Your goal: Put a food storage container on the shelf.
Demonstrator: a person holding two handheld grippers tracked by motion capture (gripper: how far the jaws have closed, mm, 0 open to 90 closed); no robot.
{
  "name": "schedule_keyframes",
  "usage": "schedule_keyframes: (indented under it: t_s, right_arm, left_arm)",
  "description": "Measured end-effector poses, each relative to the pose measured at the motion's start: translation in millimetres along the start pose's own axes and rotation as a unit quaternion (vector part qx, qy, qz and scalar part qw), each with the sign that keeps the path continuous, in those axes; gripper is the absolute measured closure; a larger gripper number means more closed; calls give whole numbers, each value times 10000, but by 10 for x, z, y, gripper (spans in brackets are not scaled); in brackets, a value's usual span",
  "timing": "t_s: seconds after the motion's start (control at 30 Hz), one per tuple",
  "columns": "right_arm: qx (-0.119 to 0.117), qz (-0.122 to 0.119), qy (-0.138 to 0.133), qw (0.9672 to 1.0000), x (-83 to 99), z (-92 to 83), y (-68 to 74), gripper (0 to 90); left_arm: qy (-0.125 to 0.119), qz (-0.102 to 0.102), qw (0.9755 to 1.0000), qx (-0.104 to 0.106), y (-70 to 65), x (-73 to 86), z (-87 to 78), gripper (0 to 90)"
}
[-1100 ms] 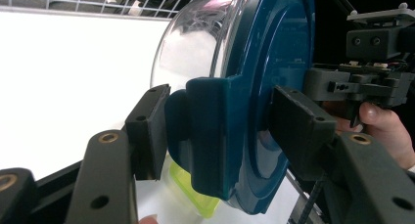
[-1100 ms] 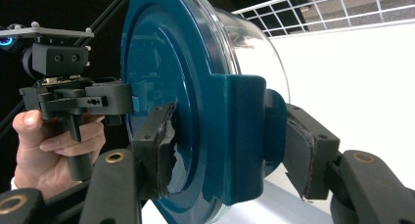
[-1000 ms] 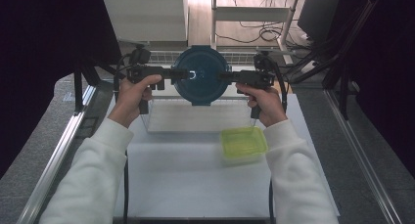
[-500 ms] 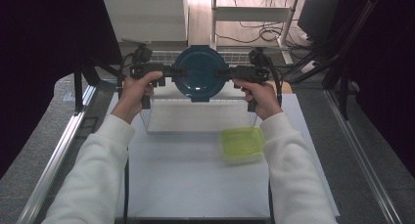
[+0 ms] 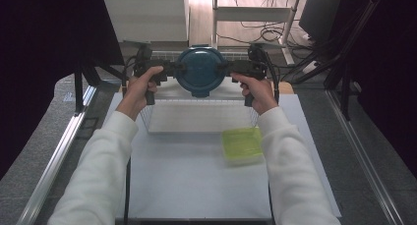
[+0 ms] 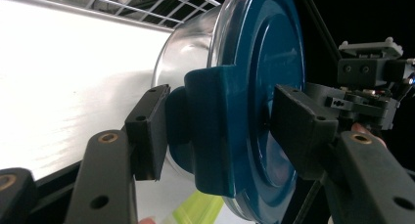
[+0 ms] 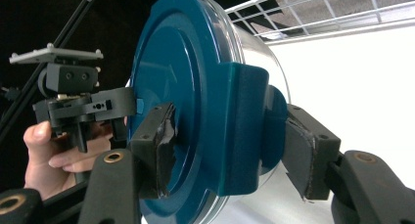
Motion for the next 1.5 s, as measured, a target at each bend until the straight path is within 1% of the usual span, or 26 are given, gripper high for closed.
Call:
schedule_keyframes:
  t_s: [0.1, 0.13, 0.23, 0.27, 0.37, 0.5, 0.57, 0.7, 0.73, 0.77, 0.8, 0.83, 0.87, 0.9, 1.0, 1.03, 1.07, 1.1, 1.13, 1.2, 1.23, 1.27, 1.33, 1.4, 1.43, 1.5]
  right_arm:
    - [6, 155, 30, 9999, -24, 29, -33, 402]
    - [-4, 227, 24, 9997, -31, 40, -50, 399]
    - [12, 460, 4, 9989, -46, 82, -108, 378]
    - [18, 485, 3, 9988, -46, 94, -128, 372]
    - [-19, 676, 6, 9977, -52, 123, -177, 367]
    - [-12, 820, 6, 9966, -57, 153, -215, 352]
    - [-24, 911, 10, 9958, -55, 162, -233, 347]
    - [-33, 854, -60, 9963, -58, 160, -248, 341]
    - [-12, 797, -91, 9968, -61, 164, -252, 330]
    - [22, 759, -111, 9971, -61, 168, -253, 311]
    - [61, 781, -138, 9968, -65, 174, -245, 271]
    - [82, 786, -157, 9967, -67, 179, -244, 225]
    - [99, 758, -170, 9969, -67, 178, -245, 188]
    - [152, 728, -195, 9970, -68, 169, -247, 155]
    - [294, 555, -377, 9973, -88, 100, -246, 100]
    - [319, 543, -407, 9972, -86, 73, -240, 94]
    - [289, 556, -484, 9969, -84, 25, -199, 89]
    - [269, 496, -508, 9971, -70, -16, -157, 78]
    - [317, 384, -538, 9973, -54, -61, -128, 77]
    - [459, 119, -602, 9971, -18, -147, -93, 79]
    - [475, 42, -597, 9971, 1, -181, -77, 84]
    - [491, -124, -621, 9968, 34, -241, -61, 93]
    - [534, -369, -622, 9960, 104, -337, -51, 115]
    - [542, -530, -592, 9954, 200, -424, -43, 140]
    - [565, -603, -551, 9951, 262, -466, -44, 144]
    - [625, -767, -528, 9937, 400, -555, -35, 158]
  left_arm:
    - [30, -16, 10000, -11, 17, -4, 18, 412]
    - [41, -83, 10000, -27, 23, -4, 26, 409]
    - [116, -134, 9998, -37, 48, 6, 52, 396]
    - [127, -205, 9997, -32, 62, 5, 61, 393]
    - [114, -260, 9996, 3, 84, -7, 79, 389]
    - [61, -327, 9994, 32, 113, -27, 107, 381]
    - [22, -289, 9996, 4, 114, -35, 120, 379]
    - [-71, -236, 9997, -25, 115, -43, 138, 374]
    - [-95, -221, 9997, -42, 113, -44, 143, 371]
    - [-127, -150, 9998, -80, 110, -43, 153, 364]
    - [-185, -69, 9997, -154, 109, -48, 158, 353]
    - [-271, 46, 9991, -311, 113, -57, 157, 332]
    - [-384, 178, 9979, -494, 118, -70, 150, 296]
    - [-515, 263, 9966, -584, 106, -84, 134, 260]
    - [-705, 445, 9945, -639, 36, -98, 70, 191]
    - [-738, 582, 9933, -673, -8, -88, 34, 180]
    - [-751, 694, 9925, -674, -48, -74, 2, 174]
    - [-739, 801, 9914, -718, -81, -51, -33, 168]
    - [-750, 932, 9893, -837, -103, -27, -71, 167]
    - [-739, 1251, 9833, -1100, -132, 38, -143, 170]
    - [-744, 1458, 9784, -1261, -158, 98, -187, 176]
    - [-725, 1540, 9768, -1303, -183, 154, -219, 186]
    - [-683, 1640, 9751, -1329, -229, 266, -274, 195]
    - [-584, 1879, 9700, -1430, -277, 452, -346, 204]
    - [-555, 1933, 9689, -1444, -290, 529, -365, 205]
    - [-489, 2002, 9687, -1383, -338, 786, -415, 208]
Point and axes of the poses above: each handheld gripper's, and its own axes: z roughly forward along the jaws, x roughly out of its underside, y roughly to its left, the point moved 10 cm from there along z, roughly forward along the jaws
